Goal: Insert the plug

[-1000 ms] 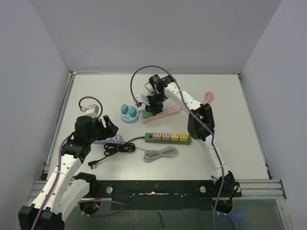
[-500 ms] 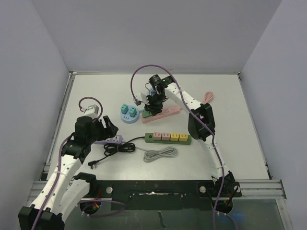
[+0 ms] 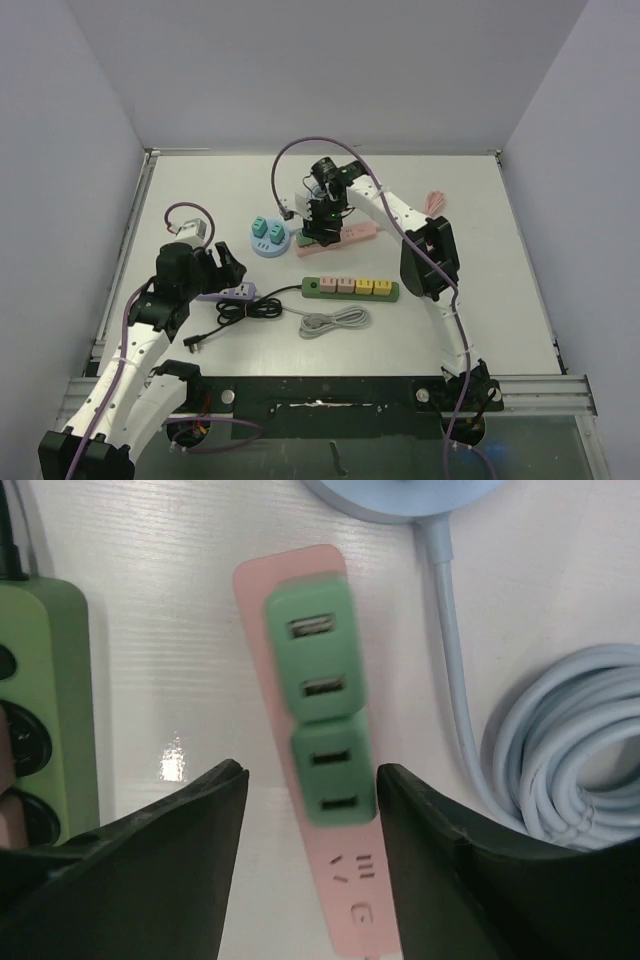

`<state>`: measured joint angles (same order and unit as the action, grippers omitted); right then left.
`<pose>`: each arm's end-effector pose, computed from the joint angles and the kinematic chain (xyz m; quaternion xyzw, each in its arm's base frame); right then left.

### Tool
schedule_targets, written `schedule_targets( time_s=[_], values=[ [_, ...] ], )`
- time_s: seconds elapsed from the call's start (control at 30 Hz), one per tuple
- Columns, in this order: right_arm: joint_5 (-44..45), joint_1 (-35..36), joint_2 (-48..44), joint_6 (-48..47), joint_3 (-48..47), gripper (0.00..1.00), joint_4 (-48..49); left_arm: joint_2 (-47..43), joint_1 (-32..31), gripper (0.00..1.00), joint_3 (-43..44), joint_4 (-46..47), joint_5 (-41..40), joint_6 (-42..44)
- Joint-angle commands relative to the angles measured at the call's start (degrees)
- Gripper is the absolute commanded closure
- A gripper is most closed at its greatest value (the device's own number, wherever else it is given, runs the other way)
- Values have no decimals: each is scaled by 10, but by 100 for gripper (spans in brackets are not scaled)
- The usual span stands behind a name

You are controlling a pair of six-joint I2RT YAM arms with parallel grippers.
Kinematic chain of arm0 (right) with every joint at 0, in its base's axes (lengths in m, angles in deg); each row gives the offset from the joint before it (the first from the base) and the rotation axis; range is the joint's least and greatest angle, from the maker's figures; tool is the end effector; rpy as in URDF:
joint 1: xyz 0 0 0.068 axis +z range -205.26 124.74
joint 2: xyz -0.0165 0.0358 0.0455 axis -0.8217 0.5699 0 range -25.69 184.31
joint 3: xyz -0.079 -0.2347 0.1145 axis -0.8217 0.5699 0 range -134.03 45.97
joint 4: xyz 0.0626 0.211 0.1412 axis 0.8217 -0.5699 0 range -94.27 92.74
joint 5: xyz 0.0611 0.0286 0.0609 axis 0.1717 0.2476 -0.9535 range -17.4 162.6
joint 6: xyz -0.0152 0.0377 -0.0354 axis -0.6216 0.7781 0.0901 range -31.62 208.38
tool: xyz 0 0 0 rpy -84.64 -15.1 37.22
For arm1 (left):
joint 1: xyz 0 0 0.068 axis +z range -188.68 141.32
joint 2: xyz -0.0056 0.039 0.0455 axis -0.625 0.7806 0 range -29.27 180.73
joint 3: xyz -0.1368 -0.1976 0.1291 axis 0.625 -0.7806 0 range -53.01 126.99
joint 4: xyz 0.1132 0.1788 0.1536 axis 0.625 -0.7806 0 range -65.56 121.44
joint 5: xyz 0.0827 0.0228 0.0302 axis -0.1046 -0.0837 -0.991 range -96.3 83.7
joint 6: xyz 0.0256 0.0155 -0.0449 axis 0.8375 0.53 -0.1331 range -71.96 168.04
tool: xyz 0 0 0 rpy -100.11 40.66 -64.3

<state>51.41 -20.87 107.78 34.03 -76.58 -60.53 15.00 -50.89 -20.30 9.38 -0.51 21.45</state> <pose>0.3912 0.2834 0.2145 -0.6989 0.6783 0.1559 0.1647 0.1696 -0.0402 0.2469 -0.0866 0.8763 -0.1987 0.4302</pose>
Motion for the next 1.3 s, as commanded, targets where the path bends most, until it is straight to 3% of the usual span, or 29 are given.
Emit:
schedule_targets(
  time_s=[0.0,0.2,0.3,0.37,0.43,0.57,0.7,0.9,1.07,1.27],
  values=[
    [2,-6,-95,36,9,36,-4,-8,4,28,23,18,-9,13],
    [-43,-16,-166,85,83,7,45,-12,5,28,37,9,-25,-8],
    [-48,-24,-233,167,196,3,129,-10,5,28,47,-9,-58,-48],
    [-46,-32,-312,253,289,1,217,-6,5,28,73,-41,-92,-97],
    [-16,-48,-386,411,387,2,320,-2,6,28,88,-61,-97,-116],
    [93,-72,-545,622,564,2,443,-4,7,27,103,-47,-23,-76],
    [226,-96,-652,770,619,2,359,-32,7,27,95,-12,18,-47],
    [372,-110,-790,829,667,2,238,-78,7,27,120,-32,13,-28],
    [446,-111,-936,884,687,2,178,-125,7,31,169,-71,-48,-19],
    [509,-110,-1028,970,647,2,83,-160,7,30,226,-115,-91,1]
  ],
)
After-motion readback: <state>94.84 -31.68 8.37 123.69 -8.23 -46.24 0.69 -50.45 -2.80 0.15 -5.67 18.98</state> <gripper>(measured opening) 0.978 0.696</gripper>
